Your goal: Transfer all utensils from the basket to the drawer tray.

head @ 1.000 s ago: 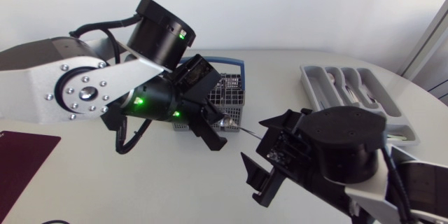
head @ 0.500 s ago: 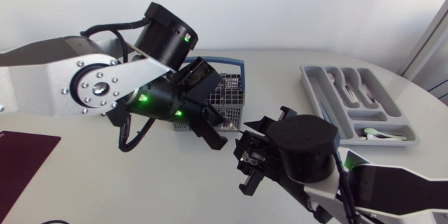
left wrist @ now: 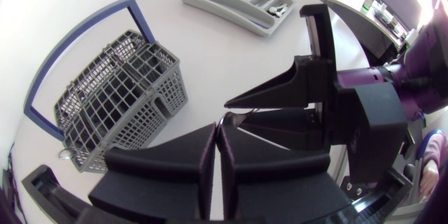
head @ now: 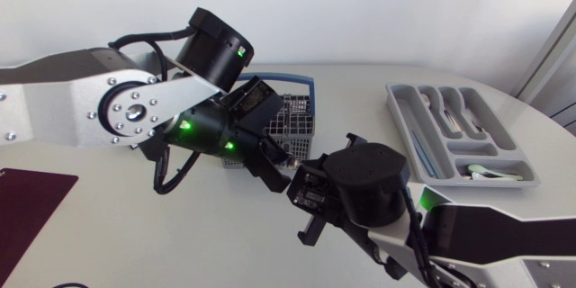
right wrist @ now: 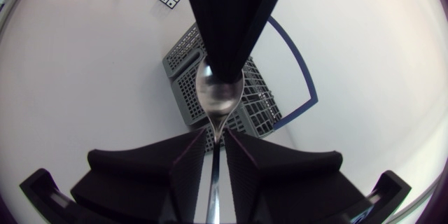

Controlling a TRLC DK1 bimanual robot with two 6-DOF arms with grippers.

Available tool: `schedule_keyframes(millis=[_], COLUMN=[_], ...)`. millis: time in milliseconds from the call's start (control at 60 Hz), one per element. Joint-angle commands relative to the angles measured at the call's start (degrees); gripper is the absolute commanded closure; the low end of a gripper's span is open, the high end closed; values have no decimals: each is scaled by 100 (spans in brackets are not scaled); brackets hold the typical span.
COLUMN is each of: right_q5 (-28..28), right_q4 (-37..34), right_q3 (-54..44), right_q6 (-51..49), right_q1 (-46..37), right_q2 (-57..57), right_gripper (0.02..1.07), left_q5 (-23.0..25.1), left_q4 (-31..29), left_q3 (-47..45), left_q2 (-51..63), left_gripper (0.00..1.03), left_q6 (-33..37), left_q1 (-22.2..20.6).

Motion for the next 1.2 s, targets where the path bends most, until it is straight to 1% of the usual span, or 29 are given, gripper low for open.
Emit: schedule_keyframes(millis=[0,167,433,517,617,683,783,900,967,1067,1183], right_q5=[88,88,79,70,35,0,-18,-97,-176,-387,-994], right_q4=[72,63,-25,-25,-34,-60,-104,-192,-262,-438,-904], right_q3=[98,90,63,37,-16,-51,-121,-227,-323,-464,-613], right_q6=[-93,-101,-128,-101,-101,-101,-93,-84,-101,-110,-154], right_q1=[61,61,70,70,70,79,79,70,52,-18,-405], right_q2=[106,89,97,62,18,-26,-105,-237,-342,-571,-993], right_gripper=[92,97,99,99,98,98,98,98,98,98,98], left_q5=[65,74,74,74,74,74,74,74,56,30,-31], left_q4=[-57,-57,-57,-22,154,277,453,690,752,664,673], left_q3=[55,11,-7,-15,2,72,178,239,319,415,319], left_q2=[80,71,-8,-104,-227,-289,-403,-623,-764,-825,-895], left_gripper=[100,100,99,91,78,71,56,45,41,39,39], left_q6=[-46,-29,-29,-20,-55,-81,-231,-389,-433,-406,-319], left_q1=[58,67,58,58,67,155,296,498,718,1016,1456])
